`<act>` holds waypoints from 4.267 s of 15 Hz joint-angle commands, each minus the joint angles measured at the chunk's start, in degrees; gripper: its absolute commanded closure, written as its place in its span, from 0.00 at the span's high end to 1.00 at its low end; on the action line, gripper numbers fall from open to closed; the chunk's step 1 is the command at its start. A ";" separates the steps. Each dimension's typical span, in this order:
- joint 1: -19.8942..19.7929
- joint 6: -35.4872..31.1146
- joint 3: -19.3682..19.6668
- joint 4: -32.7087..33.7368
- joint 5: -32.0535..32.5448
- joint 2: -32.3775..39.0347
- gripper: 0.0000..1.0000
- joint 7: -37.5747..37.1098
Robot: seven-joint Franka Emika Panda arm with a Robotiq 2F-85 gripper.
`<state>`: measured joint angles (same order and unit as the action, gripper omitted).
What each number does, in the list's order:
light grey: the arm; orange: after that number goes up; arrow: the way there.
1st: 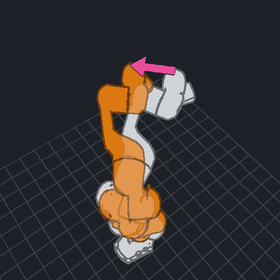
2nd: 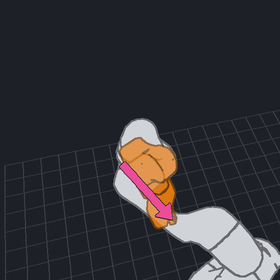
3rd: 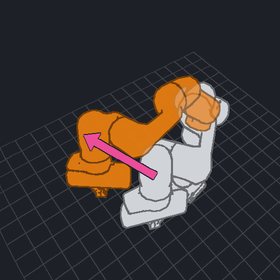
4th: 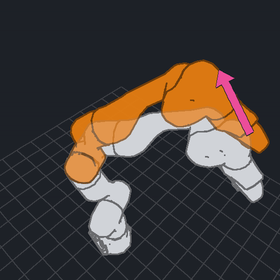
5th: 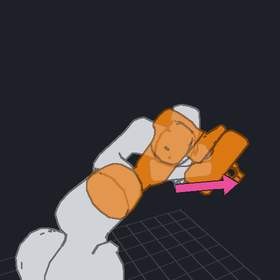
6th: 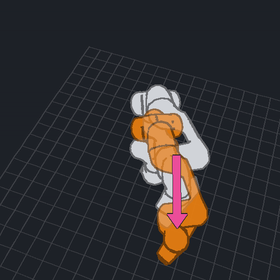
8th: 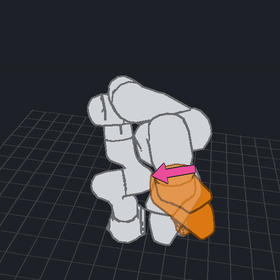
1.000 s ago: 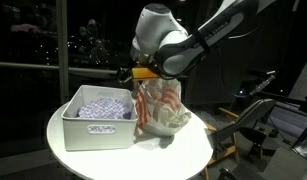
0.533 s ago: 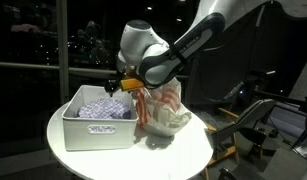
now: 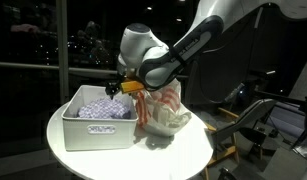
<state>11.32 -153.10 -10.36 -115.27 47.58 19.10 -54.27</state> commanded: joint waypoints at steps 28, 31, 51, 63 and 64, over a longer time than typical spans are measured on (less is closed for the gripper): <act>16.60 29.35 16.97 39.53 -27.98 31.28 0.05 -1.32; 16.40 28.83 16.90 38.55 -27.88 27.52 0.00 -4.08; 8.06 8.05 13.58 9.80 -12.29 -19.65 0.02 -27.78; -2.70 4.27 5.12 -8.42 -38.95 -45.26 0.02 -4.13; -3.34 4.95 5.16 -9.22 -40.86 -46.45 0.02 -3.10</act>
<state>10.81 -146.47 -4.22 -119.59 11.90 -21.40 -61.25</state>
